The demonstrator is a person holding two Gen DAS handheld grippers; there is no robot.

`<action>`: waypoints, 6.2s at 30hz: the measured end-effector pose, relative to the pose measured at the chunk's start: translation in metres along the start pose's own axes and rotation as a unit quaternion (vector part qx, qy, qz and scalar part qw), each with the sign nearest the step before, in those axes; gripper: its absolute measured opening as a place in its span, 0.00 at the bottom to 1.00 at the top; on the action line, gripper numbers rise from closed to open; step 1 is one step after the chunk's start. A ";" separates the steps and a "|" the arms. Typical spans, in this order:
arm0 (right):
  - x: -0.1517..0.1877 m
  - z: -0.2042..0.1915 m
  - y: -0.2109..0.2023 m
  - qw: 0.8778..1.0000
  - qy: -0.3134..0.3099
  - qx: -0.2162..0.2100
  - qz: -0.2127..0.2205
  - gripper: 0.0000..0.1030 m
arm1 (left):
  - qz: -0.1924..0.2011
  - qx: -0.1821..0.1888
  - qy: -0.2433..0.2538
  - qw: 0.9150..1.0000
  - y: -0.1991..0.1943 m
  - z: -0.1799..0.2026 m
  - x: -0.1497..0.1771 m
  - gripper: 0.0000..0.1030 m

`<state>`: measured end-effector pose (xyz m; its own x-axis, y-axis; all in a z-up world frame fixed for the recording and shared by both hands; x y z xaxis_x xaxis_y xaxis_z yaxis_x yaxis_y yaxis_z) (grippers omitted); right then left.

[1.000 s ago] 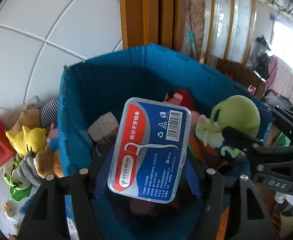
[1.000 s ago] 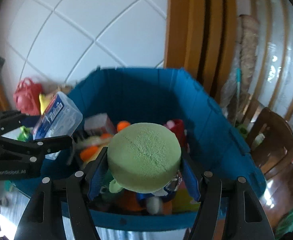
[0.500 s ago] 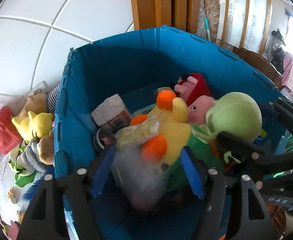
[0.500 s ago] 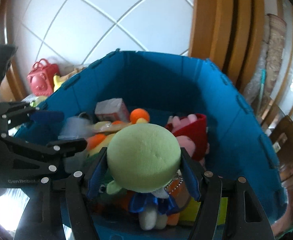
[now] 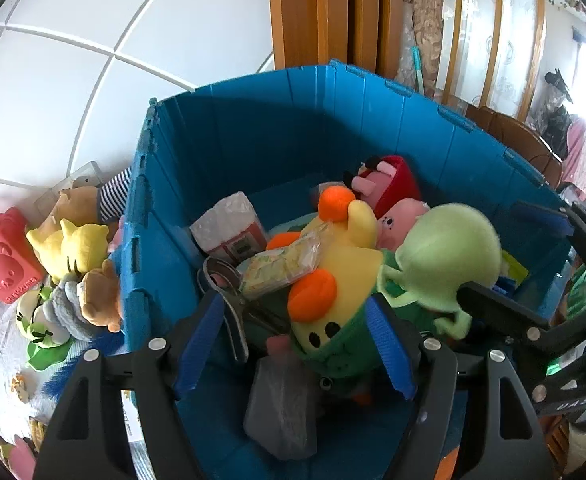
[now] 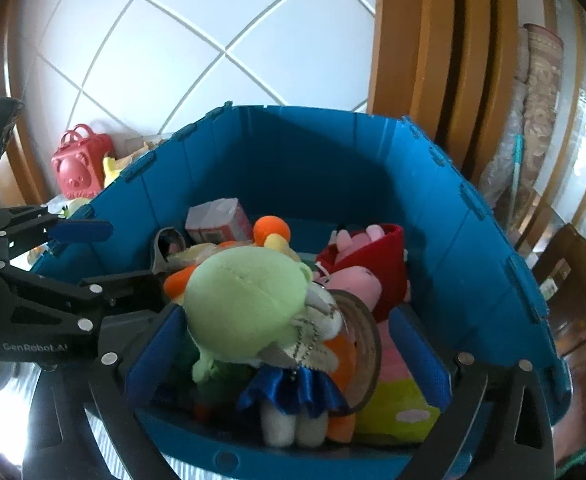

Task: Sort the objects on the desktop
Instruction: 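Open both tools to drop the floss box and green ball into the crate, then move both tools back over the table toward the pink-green plush, then grasp the pink-green plush with both tools, then lift the pink-green plush with both tools and carry it toward the crate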

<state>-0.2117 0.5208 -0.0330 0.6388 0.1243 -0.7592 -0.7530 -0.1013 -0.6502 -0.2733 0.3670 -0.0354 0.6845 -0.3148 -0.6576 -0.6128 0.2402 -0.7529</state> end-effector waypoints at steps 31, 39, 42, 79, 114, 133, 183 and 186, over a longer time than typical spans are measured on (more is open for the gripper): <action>-0.040 -0.161 -0.036 0.992 0.019 -0.070 0.106 1.00 | 0.059 -0.143 -0.152 0.976 -0.126 -0.248 0.137 0.71; -0.046 -0.258 -0.010 0.990 -0.015 -0.102 0.093 1.00 | 0.032 -0.192 -0.219 0.956 -0.148 -0.357 0.207 0.71; -0.047 -0.288 0.000 0.989 -0.025 -0.116 0.086 1.00 | 0.020 -0.205 -0.248 0.947 -0.152 -0.385 0.229 0.71; 0.073 -0.702 0.060 0.977 -0.040 -0.198 -0.062 1.00 | -0.078 -0.214 -0.266 0.937 -0.242 -0.666 0.492 0.71; 0.191 -0.819 0.089 0.977 0.163 0.012 -0.138 1.00 | -0.093 0.056 0.024 0.994 -0.147 -0.776 0.510 0.98; 0.217 -0.830 0.133 0.988 0.088 -0.077 -0.097 1.00 | -0.046 0.110 0.008 0.993 -0.144 -0.761 0.525 1.00; 0.135 -0.827 0.011 0.998 0.039 0.027 0.032 0.77 | 0.104 0.217 0.039 0.970 -0.268 -0.694 0.404 0.73; 0.125 -0.802 -0.011 0.997 0.042 0.044 0.048 0.77 | 0.115 0.227 0.052 0.966 -0.279 -0.669 0.384 0.73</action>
<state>0.0032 -0.2545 -0.1436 0.5719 0.0349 -0.8196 -0.8195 -0.0213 -0.5727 -0.1038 -0.4357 -0.0587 0.4922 -0.2903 -0.8206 -0.4913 0.6856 -0.5372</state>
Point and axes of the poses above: each gripper's, at about its wrist camera, not at the fingertips, and y roughly the way its jaws point, z to its right, x to its underside, the point moved 2 cm from there along y, roughly the way its jaws point
